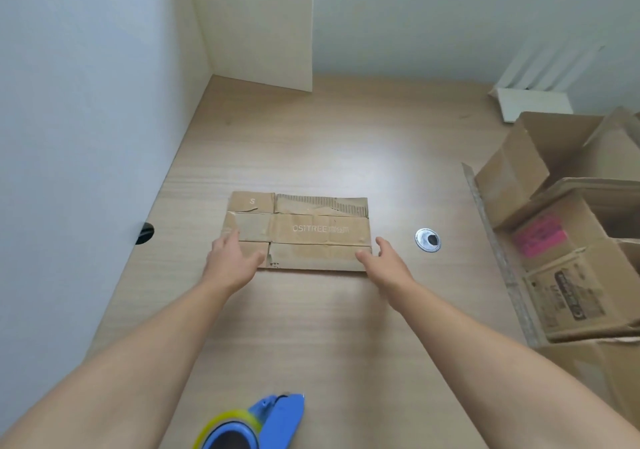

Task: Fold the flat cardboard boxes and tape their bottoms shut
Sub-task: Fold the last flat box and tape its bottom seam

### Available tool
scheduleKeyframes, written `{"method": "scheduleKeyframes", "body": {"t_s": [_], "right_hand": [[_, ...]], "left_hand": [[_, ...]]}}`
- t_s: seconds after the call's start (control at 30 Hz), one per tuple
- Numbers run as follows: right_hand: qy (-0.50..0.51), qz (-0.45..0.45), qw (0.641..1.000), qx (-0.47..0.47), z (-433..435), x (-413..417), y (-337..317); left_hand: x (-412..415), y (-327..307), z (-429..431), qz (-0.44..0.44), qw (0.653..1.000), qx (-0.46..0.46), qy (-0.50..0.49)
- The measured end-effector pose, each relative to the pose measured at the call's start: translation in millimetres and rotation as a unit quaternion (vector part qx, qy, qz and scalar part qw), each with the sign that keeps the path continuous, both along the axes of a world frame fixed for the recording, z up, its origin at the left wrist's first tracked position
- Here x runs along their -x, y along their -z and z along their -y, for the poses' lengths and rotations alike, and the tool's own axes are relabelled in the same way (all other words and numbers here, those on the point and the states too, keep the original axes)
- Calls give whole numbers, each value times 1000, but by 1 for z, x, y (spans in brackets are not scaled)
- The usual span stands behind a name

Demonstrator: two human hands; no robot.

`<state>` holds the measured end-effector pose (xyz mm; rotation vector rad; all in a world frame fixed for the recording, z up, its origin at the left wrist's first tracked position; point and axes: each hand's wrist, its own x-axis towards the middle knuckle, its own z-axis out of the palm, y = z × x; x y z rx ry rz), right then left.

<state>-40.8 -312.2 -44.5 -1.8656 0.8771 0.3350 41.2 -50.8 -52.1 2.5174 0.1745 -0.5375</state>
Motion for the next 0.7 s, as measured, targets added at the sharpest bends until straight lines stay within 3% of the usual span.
{"method": "scheduleKeyframes", "body": {"t_s": [0.17, 0.3, 0.4, 0.5, 0.6, 0.7], "right_hand": [[56, 24, 996, -62, -2, -3, 16], [58, 16, 992, -109, 7, 18, 17], [37, -1, 984, -176, 14, 35, 20], [102, 52, 967, -229, 14, 30, 24], [126, 63, 973, -183, 11, 20, 26], [158, 85, 973, -145, 19, 33, 29]], "left_hand": [[-1, 11, 9, -6, 999, 28, -20], [-3, 12, 7, 26, 995, -95, -25], [-7, 20, -5, 7, 997, -58, -58], [-8, 27, -7, 25, 995, -77, -50], [-8, 27, -3, 25, 996, -65, -60], [3, 19, 6, -22, 999, 21, -19]]}}
